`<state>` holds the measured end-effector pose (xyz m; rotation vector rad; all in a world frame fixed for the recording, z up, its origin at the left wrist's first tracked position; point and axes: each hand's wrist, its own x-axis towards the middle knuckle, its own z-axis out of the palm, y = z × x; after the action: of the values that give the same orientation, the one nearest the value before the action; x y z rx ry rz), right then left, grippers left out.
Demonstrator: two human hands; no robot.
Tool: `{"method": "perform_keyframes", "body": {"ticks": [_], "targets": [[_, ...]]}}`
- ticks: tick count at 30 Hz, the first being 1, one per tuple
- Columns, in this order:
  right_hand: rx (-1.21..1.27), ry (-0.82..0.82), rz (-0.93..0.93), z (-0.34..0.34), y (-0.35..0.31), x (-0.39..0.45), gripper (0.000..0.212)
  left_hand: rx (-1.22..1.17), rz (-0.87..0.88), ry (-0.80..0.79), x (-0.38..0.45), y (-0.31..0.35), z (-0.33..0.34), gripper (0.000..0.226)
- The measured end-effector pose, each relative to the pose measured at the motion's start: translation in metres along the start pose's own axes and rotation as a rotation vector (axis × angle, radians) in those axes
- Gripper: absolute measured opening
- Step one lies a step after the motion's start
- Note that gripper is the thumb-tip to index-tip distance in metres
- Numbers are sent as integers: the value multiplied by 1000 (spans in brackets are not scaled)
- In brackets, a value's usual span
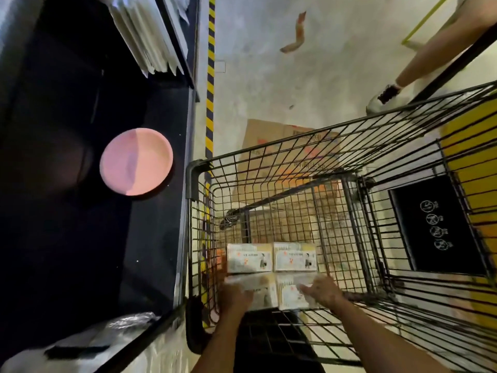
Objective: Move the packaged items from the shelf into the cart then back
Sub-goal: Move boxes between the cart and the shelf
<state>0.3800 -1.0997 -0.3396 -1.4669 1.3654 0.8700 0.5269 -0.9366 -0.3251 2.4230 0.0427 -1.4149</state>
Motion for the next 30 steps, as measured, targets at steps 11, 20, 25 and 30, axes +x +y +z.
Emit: {"method": "perform_keyframes", "body": {"ticks": [11, 20, 25, 30], "targets": [[200, 120, 113, 6, 22, 16, 72, -153, -108, 83, 7, -5, 3, 39], [606, 204, 197, -2, 20, 6, 70, -398, 68, -87, 12, 0, 6, 64], [648, 181, 145, -5, 24, 8, 60, -381, 87, -91, 16, -3, 8, 76], [600, 116, 11, -23, 9, -12, 40, -367, 118, -59, 0, 11, -7, 79]]}}
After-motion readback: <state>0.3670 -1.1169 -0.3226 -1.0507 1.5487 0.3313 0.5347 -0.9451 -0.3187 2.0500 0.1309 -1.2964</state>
